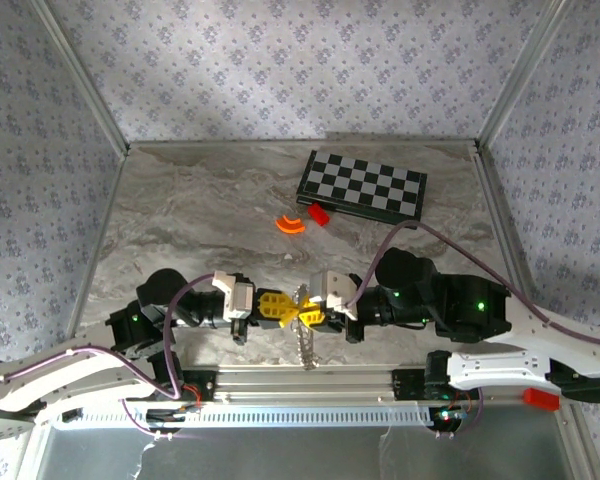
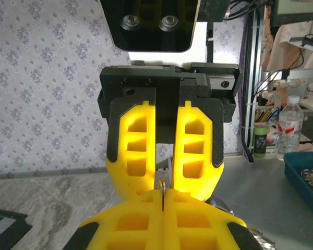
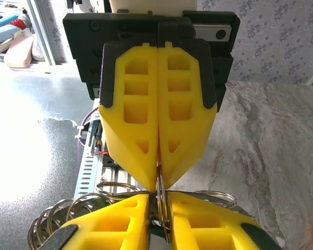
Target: Put the keys on the keyring
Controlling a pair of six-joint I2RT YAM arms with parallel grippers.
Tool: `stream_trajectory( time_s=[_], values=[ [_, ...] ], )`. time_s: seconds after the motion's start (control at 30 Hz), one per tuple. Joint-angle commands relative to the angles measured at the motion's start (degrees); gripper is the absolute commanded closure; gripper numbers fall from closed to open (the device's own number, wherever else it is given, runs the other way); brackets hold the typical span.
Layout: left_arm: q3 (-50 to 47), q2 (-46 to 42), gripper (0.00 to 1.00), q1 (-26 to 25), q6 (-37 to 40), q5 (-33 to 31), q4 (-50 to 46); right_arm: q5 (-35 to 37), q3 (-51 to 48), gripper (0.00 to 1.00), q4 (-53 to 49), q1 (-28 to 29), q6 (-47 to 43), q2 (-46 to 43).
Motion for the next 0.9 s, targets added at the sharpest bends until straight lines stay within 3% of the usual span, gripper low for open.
stream_trajectory(
  time_s=[0.0,0.2,0.67,0.87],
  values=[
    [-0.2,-0.3,1.0,0.1,-2.9,2.4,9.4,-0.6,-0.5,0.77,1.9,-0.1,1.0,-0.5],
    [-0.1,-0.9,1.0,0.1,-3.1,2.0,8.8,0.4,-1.6,0.67,4.0,-0.1,1.8,-4.0],
    [0.8,-0.8,1.0,0.0,-2.8,1.8,8.0,-1.1,-7.5,0.64,7.5,-0.1,3.2,-6.3],
    [1.1,-0.5,1.0,0.1,-3.0,2.2,7.9,-1.2,-9.1,0.78,9.5,-0.2,3.5,-7.0]
  ],
)
